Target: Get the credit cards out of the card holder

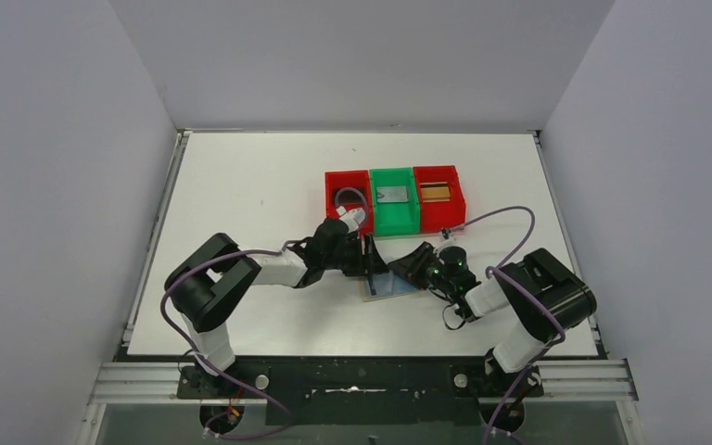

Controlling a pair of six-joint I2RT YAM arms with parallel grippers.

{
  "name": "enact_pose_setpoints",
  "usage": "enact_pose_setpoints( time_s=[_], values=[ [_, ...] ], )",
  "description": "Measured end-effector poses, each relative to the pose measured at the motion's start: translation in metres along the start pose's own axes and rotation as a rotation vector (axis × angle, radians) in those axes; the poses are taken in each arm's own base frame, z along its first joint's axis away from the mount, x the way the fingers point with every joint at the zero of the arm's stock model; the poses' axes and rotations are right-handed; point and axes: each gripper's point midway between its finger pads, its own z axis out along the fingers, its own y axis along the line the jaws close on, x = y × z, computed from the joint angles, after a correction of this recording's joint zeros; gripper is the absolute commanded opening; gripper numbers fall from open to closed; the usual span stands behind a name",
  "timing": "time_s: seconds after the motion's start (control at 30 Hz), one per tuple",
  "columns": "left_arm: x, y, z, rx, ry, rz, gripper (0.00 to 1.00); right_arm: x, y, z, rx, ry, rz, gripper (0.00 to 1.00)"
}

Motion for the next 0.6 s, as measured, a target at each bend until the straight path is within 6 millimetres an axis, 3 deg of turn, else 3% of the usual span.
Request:
enact_pose_setpoints(
  time_s=[0.37,0.6],
  values=[
    [0.003,0.002,0.0,-0.002,0.01,0.007,0.46,-0.004,-0.002,-0.009,0.05,-0.008,-0.06,0.33],
    [0.004,0.002,0.0,-0.001,0.016,0.013,0.44,-0.008,-0.007,-0.009,0.107,0.0,-0.104,0.2]
  ],
)
